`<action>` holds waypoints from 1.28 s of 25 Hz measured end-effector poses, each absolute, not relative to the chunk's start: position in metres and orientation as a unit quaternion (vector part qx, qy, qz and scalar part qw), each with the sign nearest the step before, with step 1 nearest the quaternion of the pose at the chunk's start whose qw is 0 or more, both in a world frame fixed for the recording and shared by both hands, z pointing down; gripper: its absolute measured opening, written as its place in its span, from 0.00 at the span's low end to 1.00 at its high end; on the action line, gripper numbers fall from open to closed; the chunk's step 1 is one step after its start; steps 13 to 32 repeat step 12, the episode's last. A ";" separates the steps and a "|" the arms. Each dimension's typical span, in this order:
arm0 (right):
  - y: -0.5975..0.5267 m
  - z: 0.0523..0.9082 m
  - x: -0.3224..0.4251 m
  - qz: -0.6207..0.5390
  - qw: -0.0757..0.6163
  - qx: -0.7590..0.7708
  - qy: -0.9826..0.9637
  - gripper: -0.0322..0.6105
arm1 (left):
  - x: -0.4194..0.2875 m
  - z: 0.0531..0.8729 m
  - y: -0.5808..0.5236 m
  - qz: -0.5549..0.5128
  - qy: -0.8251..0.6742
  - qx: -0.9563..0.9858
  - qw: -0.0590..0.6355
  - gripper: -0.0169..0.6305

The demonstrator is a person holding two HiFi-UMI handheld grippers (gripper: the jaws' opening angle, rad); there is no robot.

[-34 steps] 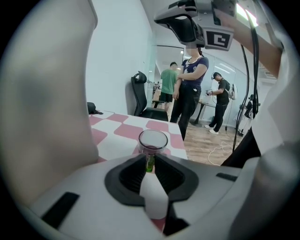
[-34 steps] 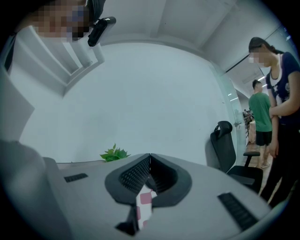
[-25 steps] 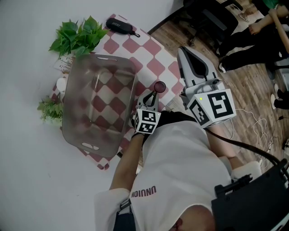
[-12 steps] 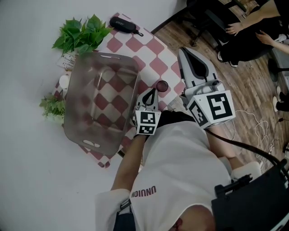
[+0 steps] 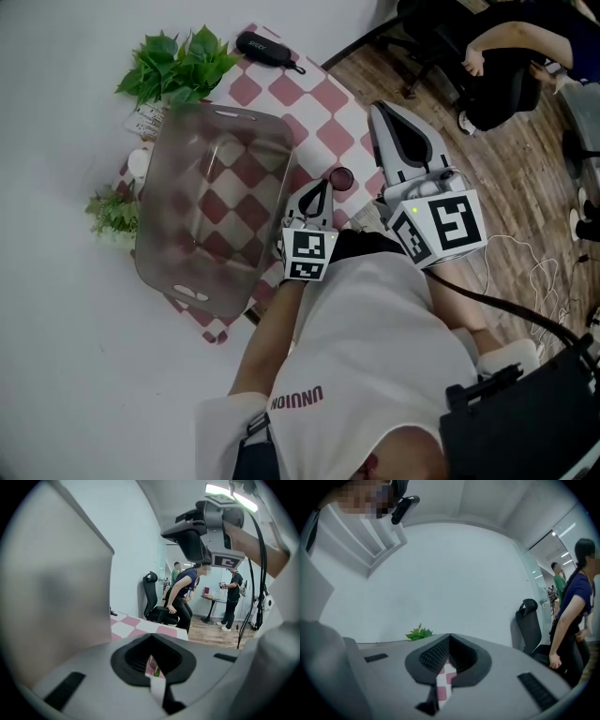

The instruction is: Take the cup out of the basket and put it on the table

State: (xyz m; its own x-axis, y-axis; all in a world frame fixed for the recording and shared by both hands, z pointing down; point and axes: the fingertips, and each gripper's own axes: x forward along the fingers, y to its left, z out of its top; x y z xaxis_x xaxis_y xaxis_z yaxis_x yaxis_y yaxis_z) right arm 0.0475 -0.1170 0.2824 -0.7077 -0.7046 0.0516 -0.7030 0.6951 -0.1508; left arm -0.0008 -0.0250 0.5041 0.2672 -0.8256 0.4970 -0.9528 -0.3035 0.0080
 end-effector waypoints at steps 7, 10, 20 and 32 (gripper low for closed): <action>-0.117 0.284 0.044 -0.080 0.007 -0.377 0.922 0.08 | -0.002 0.491 -0.028 0.191 -0.575 0.782 0.149 0.04; -0.117 0.283 0.042 -0.081 0.007 -0.376 0.923 0.08 | -0.003 0.490 -0.029 0.190 -0.575 0.781 0.150 0.04; -0.118 0.282 0.042 -0.081 0.008 -0.376 0.923 0.08 | -0.003 0.489 -0.030 0.189 -0.576 0.781 0.151 0.04; -0.118 0.282 0.042 -0.081 0.008 -0.376 0.923 0.08 | -0.003 0.489 -0.030 0.189 -0.576 0.781 0.151 0.04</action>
